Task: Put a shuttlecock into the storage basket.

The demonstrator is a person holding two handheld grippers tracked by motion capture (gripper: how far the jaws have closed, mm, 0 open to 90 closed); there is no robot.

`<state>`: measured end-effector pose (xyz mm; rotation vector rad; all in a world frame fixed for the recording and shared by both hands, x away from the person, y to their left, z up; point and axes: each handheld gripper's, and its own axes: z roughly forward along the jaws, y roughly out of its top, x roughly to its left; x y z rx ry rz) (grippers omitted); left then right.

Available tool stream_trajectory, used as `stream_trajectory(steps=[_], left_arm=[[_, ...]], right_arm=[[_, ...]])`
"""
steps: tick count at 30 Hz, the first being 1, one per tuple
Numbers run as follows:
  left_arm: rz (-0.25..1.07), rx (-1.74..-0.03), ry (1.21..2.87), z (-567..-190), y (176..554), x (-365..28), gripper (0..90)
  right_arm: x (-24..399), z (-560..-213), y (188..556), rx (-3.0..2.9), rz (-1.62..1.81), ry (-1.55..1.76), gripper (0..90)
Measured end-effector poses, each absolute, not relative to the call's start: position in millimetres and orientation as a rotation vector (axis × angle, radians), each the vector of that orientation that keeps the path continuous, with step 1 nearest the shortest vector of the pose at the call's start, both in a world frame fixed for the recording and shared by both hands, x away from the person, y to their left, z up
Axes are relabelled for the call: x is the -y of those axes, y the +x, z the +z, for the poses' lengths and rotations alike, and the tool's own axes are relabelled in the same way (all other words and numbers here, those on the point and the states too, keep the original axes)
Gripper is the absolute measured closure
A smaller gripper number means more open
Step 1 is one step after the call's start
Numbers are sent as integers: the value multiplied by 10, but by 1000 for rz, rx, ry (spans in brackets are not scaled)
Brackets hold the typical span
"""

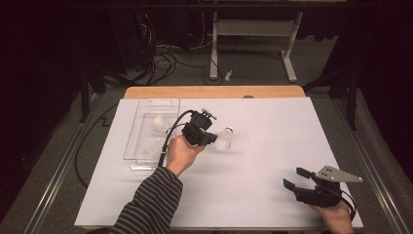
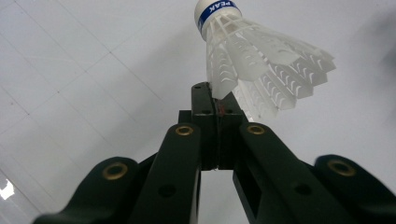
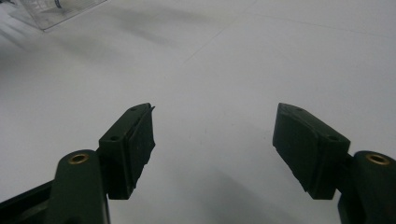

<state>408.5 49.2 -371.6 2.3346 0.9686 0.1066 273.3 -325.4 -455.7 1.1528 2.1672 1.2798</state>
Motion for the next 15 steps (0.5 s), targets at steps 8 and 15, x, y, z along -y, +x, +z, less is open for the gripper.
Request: stream_trajectory(steps=[8,15], left_arm=[[113,-965,2324,-3676,4046,-548,897],[113,-964,2316,-3651,4027,-608,897]], right_arm=[[3252,-4558,2735,-2168,1280,1153,300],[3255,-4558,2734,-2165,1281,1158,299]])
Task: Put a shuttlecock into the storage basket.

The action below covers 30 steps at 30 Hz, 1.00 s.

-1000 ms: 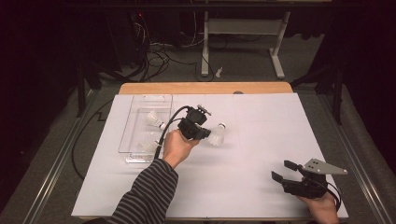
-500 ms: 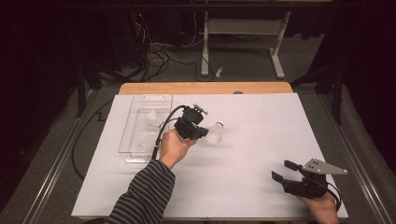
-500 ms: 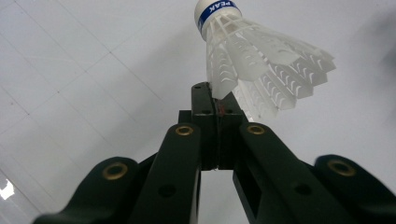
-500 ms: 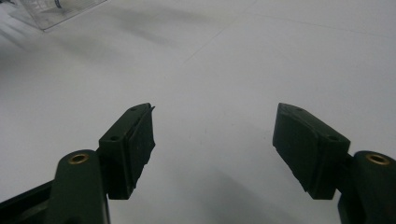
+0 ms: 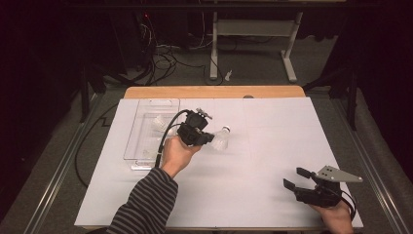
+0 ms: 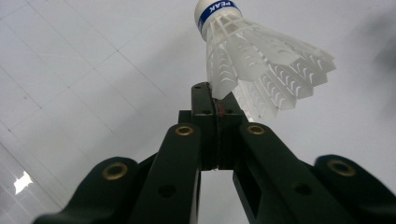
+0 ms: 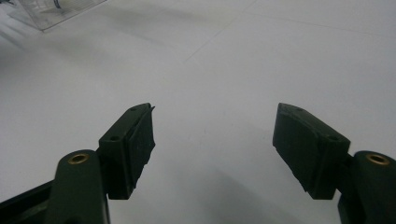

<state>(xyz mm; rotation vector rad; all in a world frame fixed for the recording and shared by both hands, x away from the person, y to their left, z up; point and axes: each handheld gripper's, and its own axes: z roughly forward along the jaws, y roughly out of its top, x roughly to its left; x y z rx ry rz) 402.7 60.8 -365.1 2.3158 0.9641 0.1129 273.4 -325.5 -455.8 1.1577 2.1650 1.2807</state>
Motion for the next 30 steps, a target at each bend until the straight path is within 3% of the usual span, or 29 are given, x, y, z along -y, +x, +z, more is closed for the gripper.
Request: stream_trajectory(steps=[30], left_arm=[[145,-998,2260,-3540,3929,-887,897]], right_arm=[[3252,-4558,2734,-2167,1276,1159,299]])
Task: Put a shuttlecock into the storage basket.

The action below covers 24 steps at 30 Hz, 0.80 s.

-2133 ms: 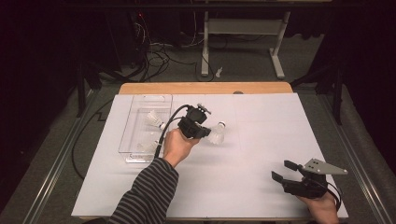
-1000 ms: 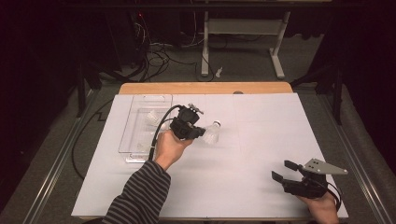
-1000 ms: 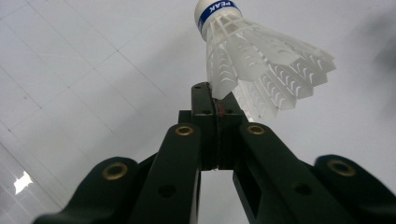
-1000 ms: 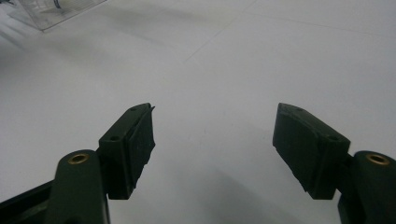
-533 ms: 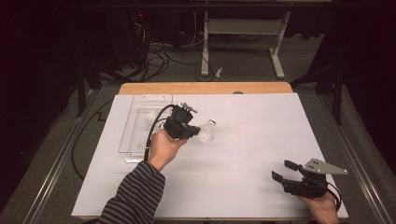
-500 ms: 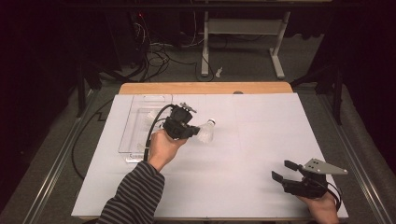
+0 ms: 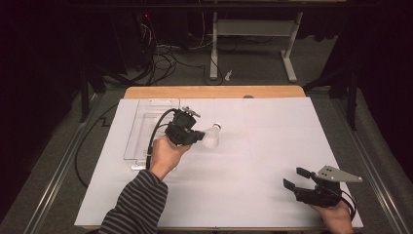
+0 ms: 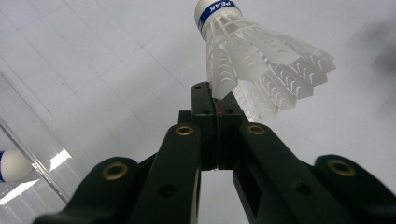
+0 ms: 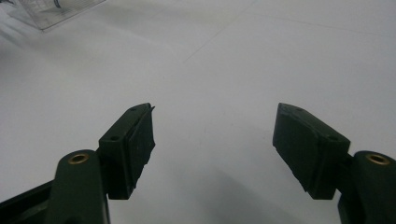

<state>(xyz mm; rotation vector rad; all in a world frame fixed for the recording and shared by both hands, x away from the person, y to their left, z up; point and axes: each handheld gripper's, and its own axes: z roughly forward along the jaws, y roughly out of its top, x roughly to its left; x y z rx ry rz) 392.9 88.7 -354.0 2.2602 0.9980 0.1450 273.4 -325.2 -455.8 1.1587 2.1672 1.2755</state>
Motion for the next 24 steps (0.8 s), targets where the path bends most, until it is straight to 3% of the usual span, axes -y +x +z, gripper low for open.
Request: stream_trajectory(steps=[24], left_arm=[[167,-1044,2223,-3509,3869,-1148,897]], right_arm=[[3251,-4559,2734,-2170,1274,1157,299]])
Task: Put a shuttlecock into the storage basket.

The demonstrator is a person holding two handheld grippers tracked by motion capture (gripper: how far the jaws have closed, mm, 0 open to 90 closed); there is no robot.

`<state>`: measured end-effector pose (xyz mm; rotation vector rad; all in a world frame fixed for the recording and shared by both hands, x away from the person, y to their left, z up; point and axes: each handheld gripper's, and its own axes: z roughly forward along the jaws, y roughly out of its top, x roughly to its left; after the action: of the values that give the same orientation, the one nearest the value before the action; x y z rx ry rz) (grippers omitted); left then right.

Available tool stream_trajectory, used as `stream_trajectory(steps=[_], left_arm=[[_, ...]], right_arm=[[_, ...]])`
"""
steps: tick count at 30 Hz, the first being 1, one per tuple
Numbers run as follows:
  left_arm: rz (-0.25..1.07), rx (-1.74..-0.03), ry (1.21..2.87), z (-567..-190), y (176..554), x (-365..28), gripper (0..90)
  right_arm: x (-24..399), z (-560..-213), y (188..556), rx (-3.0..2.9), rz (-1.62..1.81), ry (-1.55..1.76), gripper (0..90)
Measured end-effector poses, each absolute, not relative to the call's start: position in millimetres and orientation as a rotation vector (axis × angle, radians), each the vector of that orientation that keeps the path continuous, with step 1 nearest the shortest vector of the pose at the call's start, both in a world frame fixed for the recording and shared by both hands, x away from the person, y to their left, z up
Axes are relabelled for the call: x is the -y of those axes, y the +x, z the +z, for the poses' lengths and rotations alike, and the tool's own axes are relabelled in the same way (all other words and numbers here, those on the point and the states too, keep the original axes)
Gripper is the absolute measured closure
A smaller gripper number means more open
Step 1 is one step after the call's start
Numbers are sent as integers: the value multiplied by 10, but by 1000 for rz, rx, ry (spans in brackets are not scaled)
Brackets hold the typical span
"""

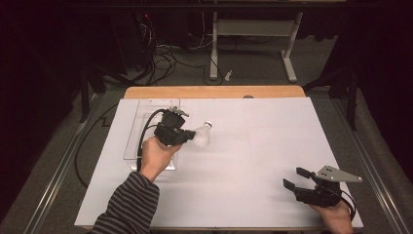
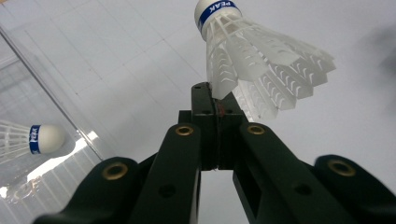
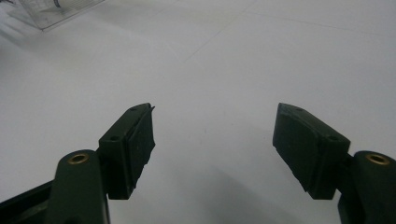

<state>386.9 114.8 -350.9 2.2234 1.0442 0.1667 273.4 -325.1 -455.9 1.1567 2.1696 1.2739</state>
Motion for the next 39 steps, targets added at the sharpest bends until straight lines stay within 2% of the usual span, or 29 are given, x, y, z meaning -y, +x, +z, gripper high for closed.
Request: stream_trajectory(steps=[39], left_arm=[[212,-1134,2158,-3460,3800,-1593,898]], right_arm=[[3250,-4561,2738,-2169,1273,1158,299]])
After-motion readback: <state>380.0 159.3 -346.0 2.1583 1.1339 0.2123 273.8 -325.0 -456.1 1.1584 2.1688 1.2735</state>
